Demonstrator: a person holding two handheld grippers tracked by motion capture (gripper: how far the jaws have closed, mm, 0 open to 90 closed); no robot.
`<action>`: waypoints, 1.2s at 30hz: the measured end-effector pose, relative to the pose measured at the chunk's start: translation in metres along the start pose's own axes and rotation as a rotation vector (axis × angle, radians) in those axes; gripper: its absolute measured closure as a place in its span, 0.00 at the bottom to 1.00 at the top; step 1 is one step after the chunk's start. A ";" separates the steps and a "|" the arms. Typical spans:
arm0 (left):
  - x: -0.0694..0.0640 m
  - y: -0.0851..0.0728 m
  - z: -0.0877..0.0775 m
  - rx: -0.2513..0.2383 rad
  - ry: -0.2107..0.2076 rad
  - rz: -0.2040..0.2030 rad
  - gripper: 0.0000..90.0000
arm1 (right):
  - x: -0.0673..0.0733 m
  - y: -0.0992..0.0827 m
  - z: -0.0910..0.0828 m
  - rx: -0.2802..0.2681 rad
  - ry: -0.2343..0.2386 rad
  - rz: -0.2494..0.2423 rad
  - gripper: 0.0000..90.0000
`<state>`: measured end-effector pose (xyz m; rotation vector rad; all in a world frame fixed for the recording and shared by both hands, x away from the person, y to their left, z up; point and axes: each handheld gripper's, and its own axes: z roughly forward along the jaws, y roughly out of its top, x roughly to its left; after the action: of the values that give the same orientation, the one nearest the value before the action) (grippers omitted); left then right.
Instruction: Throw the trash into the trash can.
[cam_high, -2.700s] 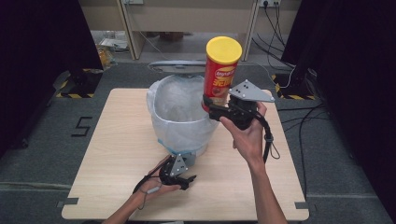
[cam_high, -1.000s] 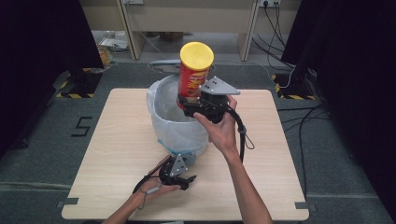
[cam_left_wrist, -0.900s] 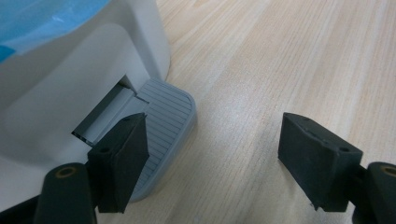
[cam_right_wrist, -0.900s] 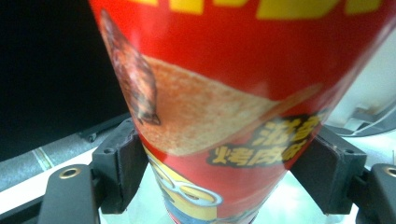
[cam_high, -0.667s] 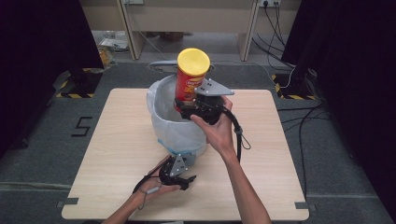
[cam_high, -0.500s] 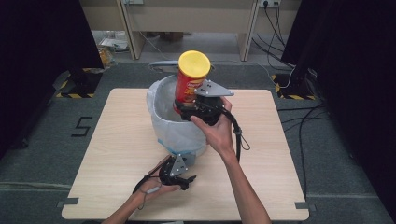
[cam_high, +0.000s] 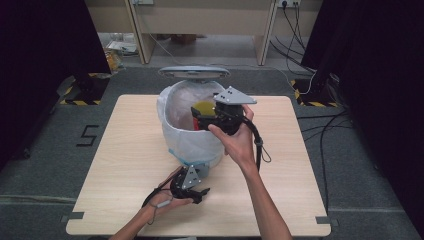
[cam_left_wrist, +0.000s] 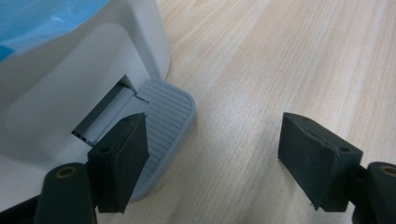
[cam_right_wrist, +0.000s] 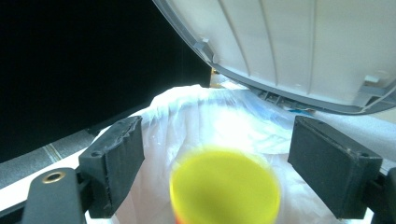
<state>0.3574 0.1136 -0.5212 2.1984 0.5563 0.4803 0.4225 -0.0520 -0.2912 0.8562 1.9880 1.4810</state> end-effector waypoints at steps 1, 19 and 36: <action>0.000 0.000 0.000 0.000 0.000 0.000 0.26 | -0.001 0.000 -0.001 0.000 -0.001 0.001 0.21; 0.000 0.000 0.000 0.000 0.000 0.001 0.26 | -0.027 -0.012 -0.035 -0.024 -0.056 0.022 0.21; 0.000 0.000 0.000 -0.003 0.003 0.006 0.26 | -0.060 -0.050 -0.094 -0.069 -0.144 0.065 0.21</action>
<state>0.3576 0.1136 -0.5212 2.1973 0.5507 0.4876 0.3864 -0.1666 -0.3116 0.9776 1.8107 1.4709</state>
